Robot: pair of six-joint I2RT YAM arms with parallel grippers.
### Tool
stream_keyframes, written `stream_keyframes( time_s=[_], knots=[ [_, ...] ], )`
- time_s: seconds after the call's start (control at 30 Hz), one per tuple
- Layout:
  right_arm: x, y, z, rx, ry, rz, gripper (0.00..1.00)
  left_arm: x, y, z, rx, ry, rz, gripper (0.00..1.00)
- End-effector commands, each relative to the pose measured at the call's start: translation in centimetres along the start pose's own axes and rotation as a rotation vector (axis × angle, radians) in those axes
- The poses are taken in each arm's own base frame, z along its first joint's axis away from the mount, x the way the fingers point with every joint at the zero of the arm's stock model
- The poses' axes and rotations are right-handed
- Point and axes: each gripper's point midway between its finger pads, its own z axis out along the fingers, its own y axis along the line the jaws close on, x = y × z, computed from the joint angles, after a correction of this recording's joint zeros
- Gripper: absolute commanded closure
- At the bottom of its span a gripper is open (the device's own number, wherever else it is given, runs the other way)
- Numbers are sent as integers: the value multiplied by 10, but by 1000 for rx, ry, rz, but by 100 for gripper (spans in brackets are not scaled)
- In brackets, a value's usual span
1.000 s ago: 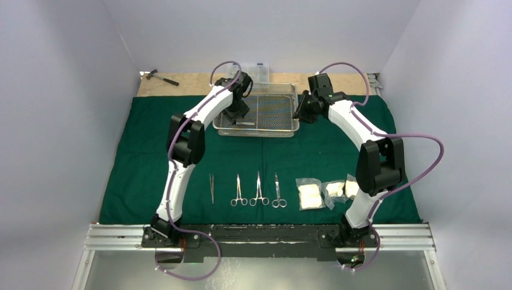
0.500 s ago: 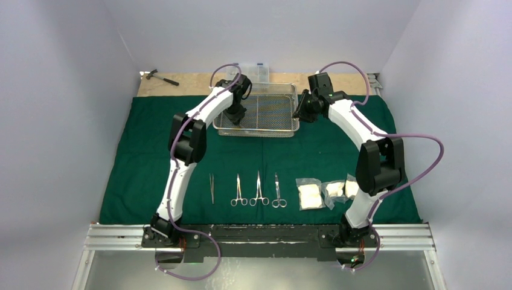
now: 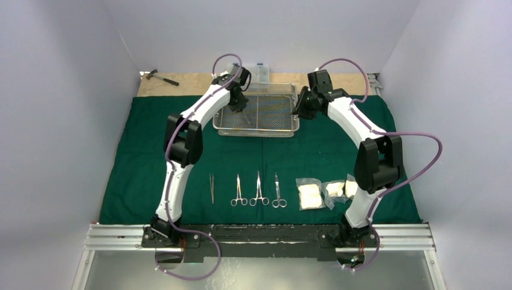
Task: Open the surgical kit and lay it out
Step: Pick up the medical item from the container, then place the medical item in the surgical kit.
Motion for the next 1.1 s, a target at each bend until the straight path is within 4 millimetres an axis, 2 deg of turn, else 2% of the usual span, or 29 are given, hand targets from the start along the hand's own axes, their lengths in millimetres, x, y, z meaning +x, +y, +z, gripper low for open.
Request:
stream_keyframes(
  time_s=[0.0,0.1,0.2,0.33,0.43,0.53,0.63,0.73,0.9,1.07],
  knots=[
    [-19,12,-8,-32,-46,12,65,-58,-53,-72,262,-168,42,100],
    [-20,12,-11,-36,-52,11,66,-68,-58,-89,298,-205,100,100],
    [-21,13,-14,-39,-57,11,66,-75,-51,-107,298,-237,169,100],
    [-21,14,-19,-48,-65,4,66,-82,-24,-136,245,-286,274,100],
    [-19,14,-23,-58,-65,2,66,-83,20,-155,113,-306,334,100],
    [-17,15,-29,-70,-66,-1,65,-75,90,-167,-110,-304,375,100],
    [-13,12,-33,-71,-62,-12,65,-51,160,-166,-308,-269,387,100],
    [-9,10,-40,-73,-59,-24,66,-21,214,-165,-428,-201,393,100],
    [-7,6,-53,-68,-73,-30,66,7,261,-171,-527,-151,388,100],
    [-3,3,-69,-79,-99,-32,65,26,281,-166,-583,-115,435,100]
  ],
)
